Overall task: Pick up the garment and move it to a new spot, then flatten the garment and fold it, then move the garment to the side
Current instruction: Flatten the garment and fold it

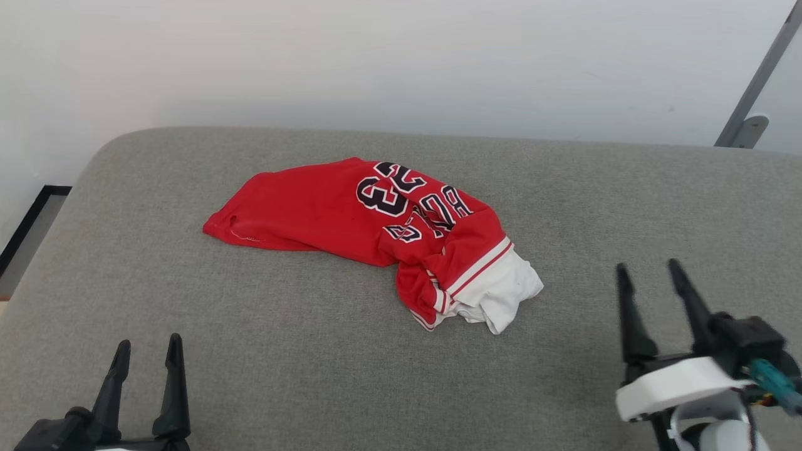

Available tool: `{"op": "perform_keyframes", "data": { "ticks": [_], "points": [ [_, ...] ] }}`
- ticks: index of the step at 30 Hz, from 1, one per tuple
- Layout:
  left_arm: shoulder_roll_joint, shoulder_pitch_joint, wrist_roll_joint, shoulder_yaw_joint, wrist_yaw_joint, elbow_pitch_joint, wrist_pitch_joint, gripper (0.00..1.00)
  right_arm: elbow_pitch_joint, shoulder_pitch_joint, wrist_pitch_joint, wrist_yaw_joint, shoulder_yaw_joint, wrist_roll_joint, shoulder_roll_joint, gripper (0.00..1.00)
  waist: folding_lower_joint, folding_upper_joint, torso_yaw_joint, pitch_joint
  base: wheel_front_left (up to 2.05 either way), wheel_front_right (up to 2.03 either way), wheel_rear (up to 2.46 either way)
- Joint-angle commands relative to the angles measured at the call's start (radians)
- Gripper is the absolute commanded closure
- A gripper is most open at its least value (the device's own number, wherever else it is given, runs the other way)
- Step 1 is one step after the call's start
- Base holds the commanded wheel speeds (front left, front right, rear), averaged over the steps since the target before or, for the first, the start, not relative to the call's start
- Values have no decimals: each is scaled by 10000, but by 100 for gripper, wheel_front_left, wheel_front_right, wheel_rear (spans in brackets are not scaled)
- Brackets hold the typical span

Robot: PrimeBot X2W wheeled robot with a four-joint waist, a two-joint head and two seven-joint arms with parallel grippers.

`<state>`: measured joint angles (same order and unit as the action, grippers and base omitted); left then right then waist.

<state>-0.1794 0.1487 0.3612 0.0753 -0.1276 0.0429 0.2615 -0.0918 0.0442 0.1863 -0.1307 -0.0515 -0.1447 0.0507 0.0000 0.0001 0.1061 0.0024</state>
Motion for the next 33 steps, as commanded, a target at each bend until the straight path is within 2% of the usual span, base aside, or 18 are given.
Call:
{"op": "perform_keyframes", "data": {
  "ticks": [1, 7, 21, 29, 31, 33],
  "points": [
    [-15, -149, 69, -30, -31, -71, 51, 0, -54, 9, -163, -1, 123, -77, 0, 0, 0, -1, 63, 36, 0, 0, 0],
    [-57, -384, 259, -341, -32, -162, 51, 0, -640, 738, -1680, 1, 789, 81, 228, 0, 0, -1, 487, 384, 0, 0, 0],
    [90, -1543, 446, -1526, -33, -151, 51, 0, -2875, 3060, -5523, 1, 2323, -476, 1685, 0, 0, -1, 1784, 1501, 0, 0, 0],
    [168, -2021, 638, -1846, -34, -75, 51, 0, -3858, 3990, -6855, 1, 3156, -747, 2150, 2, 0, -1, 2240, 1959, 0, 0, 0],
    [239, -2112, 747, -1820, -34, -78, 51, 0, -4091, 4197, -7017, 1, 3340, -830, 2197, 100, 0, -1, 2326, 2057, 0, 0, 0],
    [245, -2139, 791, -1830, -34, -88, 51, 0, -4251, 4390, -7089, 1, 3439, -909, 2245, 100, 0, -1, 2370, 2119, 0, 0, 0]
  ]
}}
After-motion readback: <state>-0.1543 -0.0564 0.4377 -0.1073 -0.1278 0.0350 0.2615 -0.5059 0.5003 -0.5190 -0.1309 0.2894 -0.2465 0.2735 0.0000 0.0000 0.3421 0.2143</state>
